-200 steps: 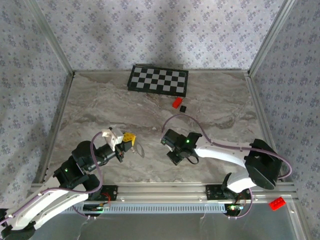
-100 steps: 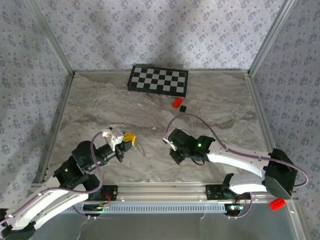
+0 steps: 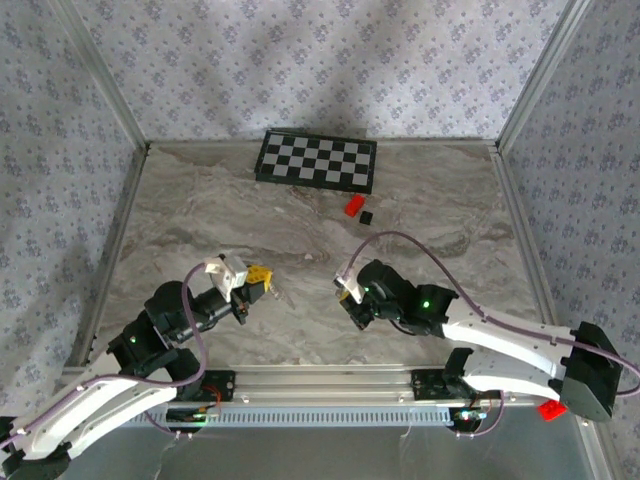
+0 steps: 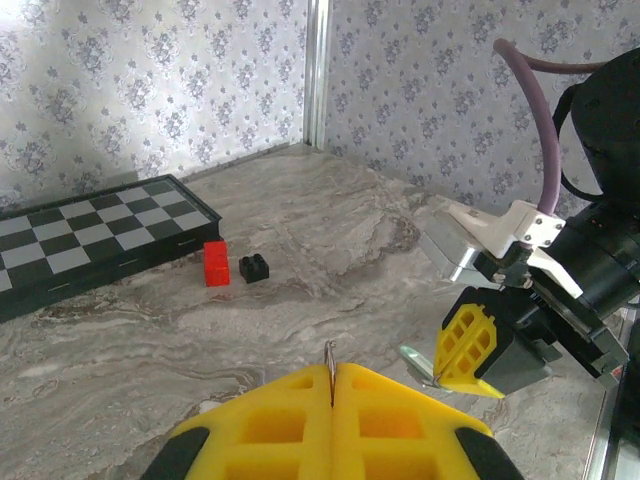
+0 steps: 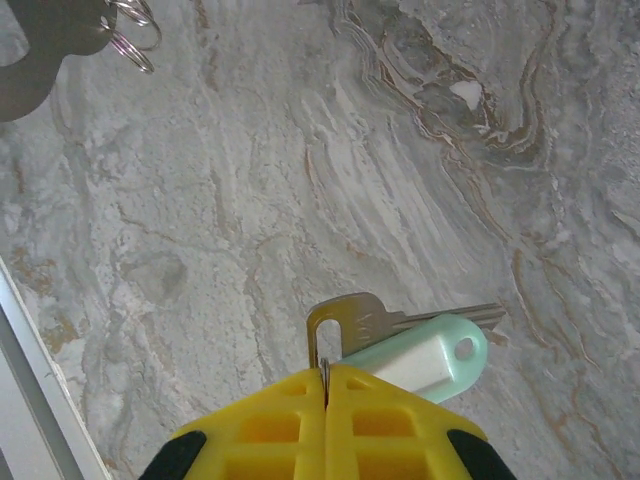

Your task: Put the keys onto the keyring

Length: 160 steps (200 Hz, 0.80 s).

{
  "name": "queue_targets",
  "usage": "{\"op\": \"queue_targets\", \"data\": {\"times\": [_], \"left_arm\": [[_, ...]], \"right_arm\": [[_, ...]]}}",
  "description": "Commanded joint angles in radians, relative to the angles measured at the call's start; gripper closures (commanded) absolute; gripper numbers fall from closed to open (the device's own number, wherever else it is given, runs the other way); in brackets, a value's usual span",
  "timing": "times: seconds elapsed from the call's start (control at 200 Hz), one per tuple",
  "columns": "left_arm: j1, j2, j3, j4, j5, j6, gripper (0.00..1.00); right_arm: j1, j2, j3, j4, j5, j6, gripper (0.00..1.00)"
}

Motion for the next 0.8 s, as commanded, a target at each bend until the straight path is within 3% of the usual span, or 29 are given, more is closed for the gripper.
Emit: {"op": "queue_targets", "data": {"times": [0.0, 0.295, 0.555, 0.795], "left_arm": [[-0.006, 0.008, 0.050, 0.030, -0.004, -0.004, 1.00], [-0.006, 0.028, 0.050, 0.043, 0.012, -0.004, 1.00], [-0.006, 0.033, 0.044, 0.049, 0.011, -0.009, 1.00], [-0.006, 0.033, 0.041, 0.051, 0.008, -0.007, 1.00]], "right_arm": [[-0.017, -0.058, -0.044, 0.120, -0.090, -0.047, 1.00], [-0.067, -0.155, -0.126, 0.303, -0.357, -0.067, 1.00], [-0.211, 0.021, -0.074, 0.105, -0.218, 0.065, 1.00], [-0.182, 0.263, -0.021, 0.048, -0.149, 0.140, 1.00]]}}
